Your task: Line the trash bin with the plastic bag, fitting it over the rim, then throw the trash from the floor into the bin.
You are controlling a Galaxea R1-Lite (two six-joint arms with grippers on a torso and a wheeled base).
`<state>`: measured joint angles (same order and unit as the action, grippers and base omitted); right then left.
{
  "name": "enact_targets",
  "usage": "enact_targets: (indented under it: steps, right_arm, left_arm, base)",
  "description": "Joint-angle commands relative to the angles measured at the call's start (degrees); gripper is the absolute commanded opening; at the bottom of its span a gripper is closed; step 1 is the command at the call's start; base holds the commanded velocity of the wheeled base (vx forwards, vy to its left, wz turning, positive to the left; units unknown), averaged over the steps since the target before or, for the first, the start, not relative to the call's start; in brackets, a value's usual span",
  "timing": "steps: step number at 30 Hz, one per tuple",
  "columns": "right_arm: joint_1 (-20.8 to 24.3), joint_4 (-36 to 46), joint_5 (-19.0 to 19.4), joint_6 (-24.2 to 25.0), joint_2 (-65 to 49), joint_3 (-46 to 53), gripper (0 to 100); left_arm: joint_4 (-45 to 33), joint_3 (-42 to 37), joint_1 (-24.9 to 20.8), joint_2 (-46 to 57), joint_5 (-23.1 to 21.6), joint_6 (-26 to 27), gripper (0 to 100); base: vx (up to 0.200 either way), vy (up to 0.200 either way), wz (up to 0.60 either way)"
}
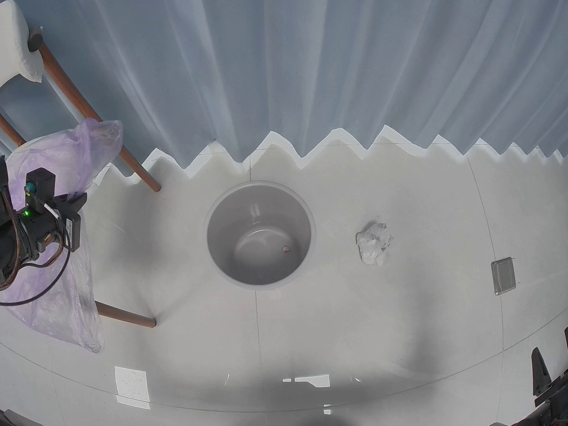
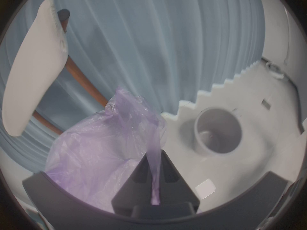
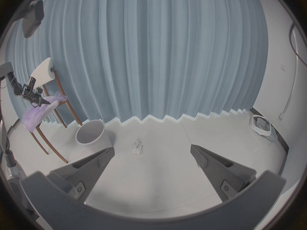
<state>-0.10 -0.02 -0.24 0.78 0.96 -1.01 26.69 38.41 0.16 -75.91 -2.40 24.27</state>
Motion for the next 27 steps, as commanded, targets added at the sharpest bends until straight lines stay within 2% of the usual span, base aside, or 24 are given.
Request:
enact_targets:
  steps: [1, 2, 4, 12, 17, 19, 20, 22, 27]
  right_arm:
    - [0.0, -0.1, 0.0, 0.0, -1.0, 0.9, 100]
    - [0.0, -0.1, 0.0, 0.0, -1.0, 0.9, 100]
    - [0.0, -0.1, 0.0, 0.0, -1.0, 0.9, 100]
    - [0.0, -0.1, -0.1, 0.3, -1.0, 1.0, 100]
    - [0.0, -0.2, -0.2, 0.5, -1.0, 1.0, 100]
    - [0.0, -0.2, -0.2, 0.5, -1.0, 1.0, 100]
    - [0.0, -0.2, -0.3, 0.5, -1.0, 1.0, 100]
    - [0.0, -0.2, -0.3, 0.5, -1.0, 1.0, 100]
    - [0.0, -0.2, -0.3, 0.5, -1.0, 1.0, 100]
  left_arm:
    - [-0.8, 0.3, -5.0, 2.8, -5.2, -5.3, 0]
    - [-0.7, 0.3, -5.4, 2.8, -5.6, -5.9, 0]
    - [-0.5, 1.5, -11.1, 2.6, -7.1, -12.8, 0]
    - [-0.1, 9.3, -24.9, -1.2, -6.9, -29.5, 0]
    - [0.6, 13.8, -32.0, -4.1, -6.7, -33.8, 0]
    - [0.8, 14.2, -33.1, -4.5, -6.7, -34.2, 0]
    - [1.6, 15.6, -35.8, -5.8, -6.7, -35.6, 0]
    - [2.1, 16.5, -38.0, -7.2, -6.7, -37.4, 0]
    - [2.7, 17.4, -41.2, -9.8, -6.6, -39.4, 0]
  base:
    - [0.000, 0.000, 0.00]
    - [0.000, 0.000, 0.00]
    - [0.000, 0.000, 0.00]
    - [0.000, 0.000, 0.00]
    - [0.000, 0.000, 0.00]
    - [0.000, 0.000, 0.00]
    - [0.000, 0.000, 0.00]
    - [0.000, 0.000, 0.00]
    - [0.000, 0.000, 0.00]
